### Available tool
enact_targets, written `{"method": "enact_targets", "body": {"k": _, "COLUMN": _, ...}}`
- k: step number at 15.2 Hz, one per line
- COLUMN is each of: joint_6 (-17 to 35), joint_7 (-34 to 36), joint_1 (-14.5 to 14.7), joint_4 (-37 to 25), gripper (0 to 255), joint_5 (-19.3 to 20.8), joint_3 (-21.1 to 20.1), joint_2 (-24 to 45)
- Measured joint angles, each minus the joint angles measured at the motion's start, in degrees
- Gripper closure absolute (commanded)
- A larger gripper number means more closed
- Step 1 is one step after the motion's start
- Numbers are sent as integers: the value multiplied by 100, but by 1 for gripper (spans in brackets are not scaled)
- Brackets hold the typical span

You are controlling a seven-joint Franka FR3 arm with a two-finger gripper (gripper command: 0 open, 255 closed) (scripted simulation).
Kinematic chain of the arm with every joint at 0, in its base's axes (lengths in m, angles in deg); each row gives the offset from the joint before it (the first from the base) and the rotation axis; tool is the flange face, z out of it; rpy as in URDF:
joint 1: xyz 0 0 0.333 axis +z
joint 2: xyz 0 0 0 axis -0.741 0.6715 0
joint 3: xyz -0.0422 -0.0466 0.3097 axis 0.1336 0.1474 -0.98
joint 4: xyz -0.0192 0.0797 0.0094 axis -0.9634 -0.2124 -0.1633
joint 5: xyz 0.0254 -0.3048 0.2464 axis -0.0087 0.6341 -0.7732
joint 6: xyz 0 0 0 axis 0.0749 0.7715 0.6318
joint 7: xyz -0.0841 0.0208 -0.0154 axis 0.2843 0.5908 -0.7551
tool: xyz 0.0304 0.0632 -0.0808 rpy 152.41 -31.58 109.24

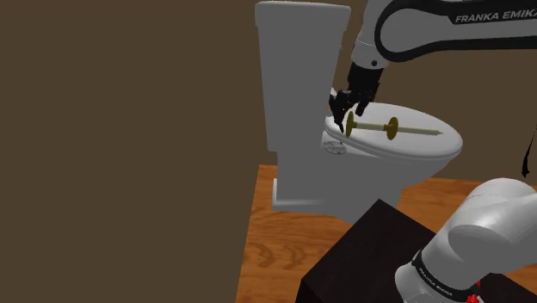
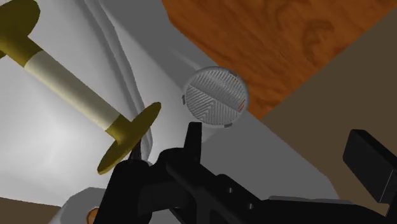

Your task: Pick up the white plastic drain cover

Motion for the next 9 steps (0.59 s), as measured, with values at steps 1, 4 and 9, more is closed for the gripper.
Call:
{"method": "enact_targets", "body": {"k": 1, "joint_6": 157, "joint_7": 260, "joint_1": -78, "joint_4": 116, "gripper": 0, "joint_5": -56, "joint_3": -32, "joint_2": 93}}
{"method": "enact_targets", "body": {"k": 4, "joint_6": 525, "joint_7": 944, "joint_1": -338, "joint_4": 267, "gripper": 0, "joint_5": -192, "joint_3": -42, "joint_2": 463}}
{"method": "enact_targets", "body": {"k": 9, "joint_6": 1291, "joint_7": 1906, "joint_1": -681, "joint_4": 725, "gripper": 0, "joint_5": -418, "joint_3": -40, "joint_2": 984}}
